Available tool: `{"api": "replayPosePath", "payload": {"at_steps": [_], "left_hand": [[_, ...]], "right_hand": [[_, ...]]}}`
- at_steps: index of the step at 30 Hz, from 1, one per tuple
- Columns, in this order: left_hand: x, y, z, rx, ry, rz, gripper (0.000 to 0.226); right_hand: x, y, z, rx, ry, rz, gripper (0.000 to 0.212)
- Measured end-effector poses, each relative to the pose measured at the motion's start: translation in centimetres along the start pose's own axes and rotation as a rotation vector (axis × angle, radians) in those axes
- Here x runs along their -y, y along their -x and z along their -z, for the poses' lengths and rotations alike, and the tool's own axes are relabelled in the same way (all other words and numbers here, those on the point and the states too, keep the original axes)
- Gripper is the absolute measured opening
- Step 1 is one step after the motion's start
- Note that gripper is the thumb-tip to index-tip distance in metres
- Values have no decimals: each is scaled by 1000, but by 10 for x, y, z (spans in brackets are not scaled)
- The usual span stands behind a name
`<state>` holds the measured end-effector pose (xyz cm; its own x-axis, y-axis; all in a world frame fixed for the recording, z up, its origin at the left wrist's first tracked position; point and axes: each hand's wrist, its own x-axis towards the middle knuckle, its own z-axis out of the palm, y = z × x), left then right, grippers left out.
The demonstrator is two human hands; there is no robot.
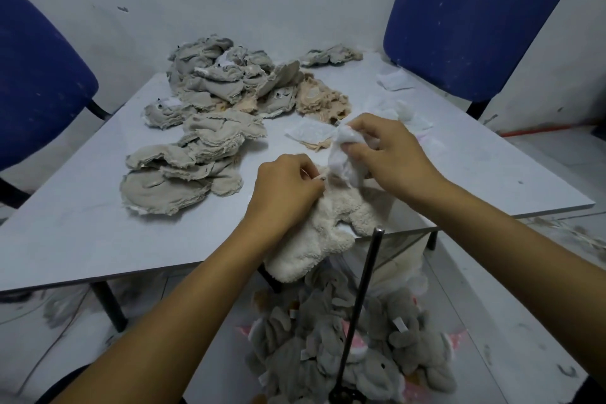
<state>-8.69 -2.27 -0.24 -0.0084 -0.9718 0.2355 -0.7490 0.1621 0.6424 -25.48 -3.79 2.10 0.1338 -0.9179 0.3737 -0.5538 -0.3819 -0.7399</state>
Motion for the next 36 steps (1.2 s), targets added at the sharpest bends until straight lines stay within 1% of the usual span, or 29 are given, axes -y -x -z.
{"api": "replayPosePath", "payload": {"at_steps": [3,6,7,8,10,11,14,16,17,20,21,22,24,25,26,27,29,32,34,36], "left_hand": [[0,0,1,11,77,19,10],[-2,-2,1,51,81,14,13],[-1,-2,1,65,79,13,13],[-1,-3,1,79,84,12,14],[3,-4,0,94,145,31,14],[5,-4,0,90,199,53,12],[7,-2,2,90,392,142,15],[8,-3,2,94,472,176,18],[8,-3,2,93,484,184,19],[12,-3,0,74,477,177,10],[13,-4,-1,69,466,174,11],[14,-4,-2,64,452,172,12],[13,-4,-4,46,417,157,11],[13,-4,-4,39,399,146,10],[12,-3,-5,36,388,138,10],[12,-3,-5,38,386,135,9],[13,-5,-4,56,411,148,8],[14,-5,-1,106,542,195,9],[14,-6,1,135,639,218,13],[14,-6,3,138,722,238,16]], "right_hand": [[4,4,-8,-82,-59,32,12],[7,9,-18,-207,83,191,22],[6,14,-22,-226,111,230,27],[3,18,-27,-219,125,250,33],[-5,26,-34,-144,136,285,42],[-9,28,-36,-105,128,285,43],[-14,26,-34,-3,33,204,38],[-18,24,-33,72,92,164,36],[-20,23,-33,78,102,142,34],[-17,18,-21,-16,7,97,18],[-16,16,-13,-41,61,157,14],[-13,13,-5,-34,184,253,13],[-10,10,6,56,458,461,20],[-9,10,8,116,500,477,23],[-6,11,7,157,480,440,27],[-5,13,5,165,436,399,32],[-4,17,-3,99,354,330,35],[-6,20,-14,-25,239,256,24],[-8,21,-21,-35,234,236,19],[-13,25,-29,-26,280,211,16]]}}
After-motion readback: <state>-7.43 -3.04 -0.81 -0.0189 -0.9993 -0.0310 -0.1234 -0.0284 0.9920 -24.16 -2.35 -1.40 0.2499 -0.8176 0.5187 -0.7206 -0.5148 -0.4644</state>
